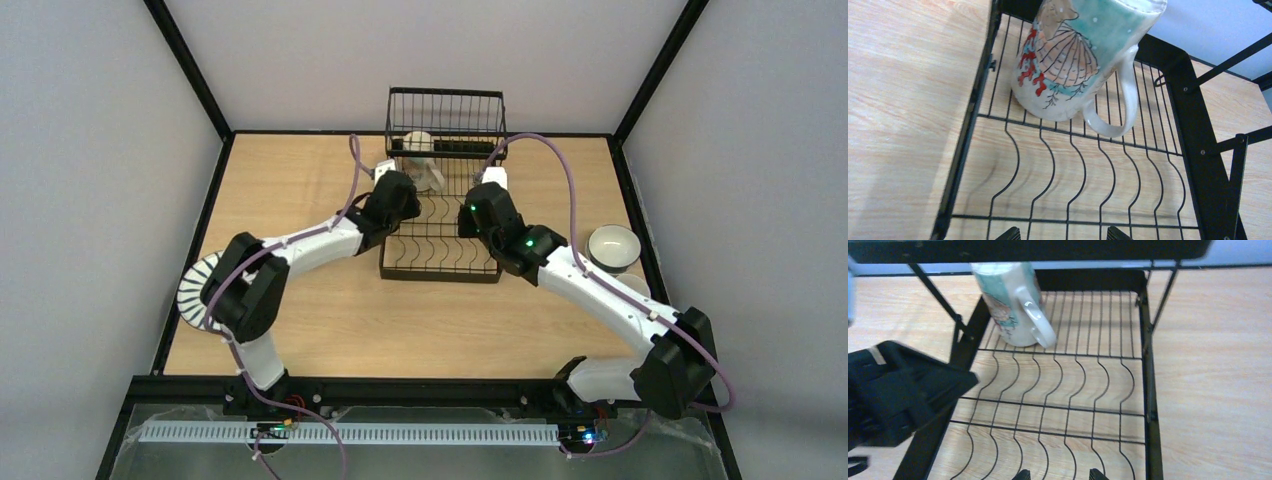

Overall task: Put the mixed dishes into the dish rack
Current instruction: Move the cup from the dish rack, then grab the cup at the corner of the board.

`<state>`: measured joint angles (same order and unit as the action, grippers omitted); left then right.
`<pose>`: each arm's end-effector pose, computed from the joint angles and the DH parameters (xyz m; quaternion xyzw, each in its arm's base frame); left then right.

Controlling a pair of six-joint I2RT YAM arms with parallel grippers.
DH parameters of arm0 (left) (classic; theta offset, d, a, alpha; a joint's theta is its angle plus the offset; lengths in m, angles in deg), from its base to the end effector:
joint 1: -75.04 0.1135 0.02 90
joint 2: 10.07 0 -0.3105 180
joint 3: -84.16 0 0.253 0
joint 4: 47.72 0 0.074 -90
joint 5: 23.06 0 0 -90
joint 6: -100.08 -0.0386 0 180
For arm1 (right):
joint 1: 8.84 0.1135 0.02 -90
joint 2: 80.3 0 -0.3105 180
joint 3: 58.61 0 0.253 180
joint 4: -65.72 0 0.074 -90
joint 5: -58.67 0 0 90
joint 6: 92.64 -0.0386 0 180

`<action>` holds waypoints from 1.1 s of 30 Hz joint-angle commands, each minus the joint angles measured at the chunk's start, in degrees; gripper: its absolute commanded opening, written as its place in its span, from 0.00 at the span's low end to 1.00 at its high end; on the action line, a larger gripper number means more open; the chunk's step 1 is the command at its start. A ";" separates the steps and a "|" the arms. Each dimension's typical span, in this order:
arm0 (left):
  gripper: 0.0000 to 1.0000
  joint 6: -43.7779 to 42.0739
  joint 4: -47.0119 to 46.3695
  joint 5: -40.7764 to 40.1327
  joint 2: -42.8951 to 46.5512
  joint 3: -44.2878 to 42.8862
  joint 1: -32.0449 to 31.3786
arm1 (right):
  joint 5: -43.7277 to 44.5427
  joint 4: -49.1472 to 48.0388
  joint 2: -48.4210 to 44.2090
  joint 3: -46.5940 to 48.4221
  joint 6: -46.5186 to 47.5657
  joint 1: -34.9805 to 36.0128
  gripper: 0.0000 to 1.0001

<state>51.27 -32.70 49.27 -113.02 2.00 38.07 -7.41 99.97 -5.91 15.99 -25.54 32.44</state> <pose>0.3394 -0.2408 0.2615 -0.1023 0.8765 -0.1776 0.4356 0.2207 0.1730 0.3523 -0.0420 0.8684 0.0888 0.4861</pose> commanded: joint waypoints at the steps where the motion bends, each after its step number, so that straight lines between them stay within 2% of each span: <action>1: 0.99 0.89 2.10 -0.87 4.13 3.66 -0.91 | 5.17 7.70 -1.96 -1.03 -7.28 -0.23 0.68; 9: 0.99 3.99 2.56 -1.35 11.97 11.31 -4.15 | 11.53 16.84 -6.75 -3.83 -18.52 -3.61 0.75; 14: 0.99 5.46 2.92 -1.40 16.03 15.87 -4.77 | 10.05 19.11 -10.47 -6.64 -20.77 -10.72 0.76; 19: 0.99 5.91 3.82 -1.32 19.91 18.73 -4.86 | 10.36 22.45 -13.86 -8.75 -23.94 -14.93 0.76; 33: 0.99 6.86 3.17 1.99 22.86 21.40 -5.11 | 17.64 42.99 -16.32 -11.90 -48.25 -19.08 0.76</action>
<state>57.30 -29.31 50.14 -91.45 21.91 33.30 5.75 133.11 -21.71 5.07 -62.81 14.19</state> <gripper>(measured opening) 0.989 0.763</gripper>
